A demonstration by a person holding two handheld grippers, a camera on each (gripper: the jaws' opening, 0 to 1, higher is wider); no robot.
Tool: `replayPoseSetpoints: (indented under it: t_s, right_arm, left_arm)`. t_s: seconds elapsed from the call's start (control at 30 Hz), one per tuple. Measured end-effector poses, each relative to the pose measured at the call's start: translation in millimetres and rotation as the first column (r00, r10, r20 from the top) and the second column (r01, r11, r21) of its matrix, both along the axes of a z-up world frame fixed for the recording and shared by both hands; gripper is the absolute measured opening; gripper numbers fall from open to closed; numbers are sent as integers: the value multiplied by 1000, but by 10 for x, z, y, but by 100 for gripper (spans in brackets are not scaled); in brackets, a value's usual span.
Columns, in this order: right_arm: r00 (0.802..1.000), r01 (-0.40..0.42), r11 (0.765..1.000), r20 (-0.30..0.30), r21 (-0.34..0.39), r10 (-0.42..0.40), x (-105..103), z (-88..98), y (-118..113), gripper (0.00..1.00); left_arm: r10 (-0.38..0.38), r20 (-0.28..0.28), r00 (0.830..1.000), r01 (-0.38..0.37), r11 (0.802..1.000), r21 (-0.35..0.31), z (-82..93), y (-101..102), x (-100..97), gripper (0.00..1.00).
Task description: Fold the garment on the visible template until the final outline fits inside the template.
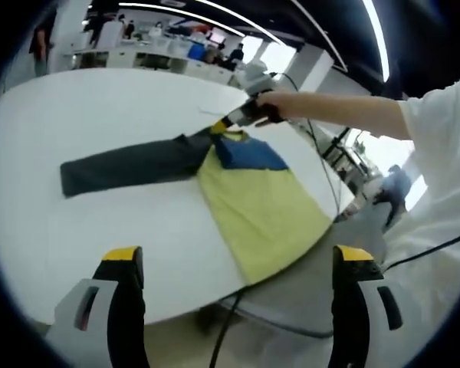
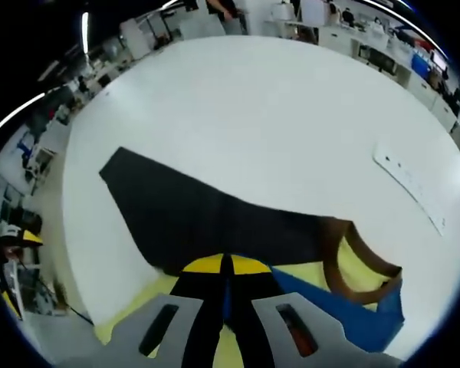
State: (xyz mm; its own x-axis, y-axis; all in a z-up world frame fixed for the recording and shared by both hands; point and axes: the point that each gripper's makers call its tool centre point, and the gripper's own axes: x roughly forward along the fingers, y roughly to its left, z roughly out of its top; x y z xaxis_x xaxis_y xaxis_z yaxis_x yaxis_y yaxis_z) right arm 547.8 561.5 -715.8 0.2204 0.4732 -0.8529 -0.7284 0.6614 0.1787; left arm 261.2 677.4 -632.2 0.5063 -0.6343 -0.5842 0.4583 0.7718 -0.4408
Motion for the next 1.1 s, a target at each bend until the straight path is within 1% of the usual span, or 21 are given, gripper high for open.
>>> replayPoseSetpoints:
  t_s: [0.07,0.27,0.43,0.53,0.67,0.87,1.1]
  right_arm:
    - [1000,0,1000,0,-2,0,1,-18,19,2]
    - [1000,12,1000,3,-12,-12,39,-88,67,2]
    - [1000,16,1000,-12,-26,-17,47,-179,77,2]
    - [1000,16,999,-17,-31,-16,37,-201,78,2]
    - [1000,19,999,-23,-33,-20,37,-226,87,2]
    - [999,18,999,-29,-44,-19,61,-325,119,2]
    - [1000,6,998,-30,-59,-8,54,-359,137,2]
  left_arm:
    - [4,-3,1000,-4,1000,0,-6,-9,2,99]
    - [12,-11,1000,-12,1000,-2,-70,56,25,99]
    - [16,-21,1000,-16,1000,-6,-133,107,37,99]
    - [18,-27,999,-18,1000,-7,-161,127,42,99]
    - [22,-31,999,-22,1000,-7,-178,160,65,99]
    - [31,-32,999,-31,1000,-3,-188,214,97,99]
    - [41,-43,998,-41,999,-1,-231,251,64,99]
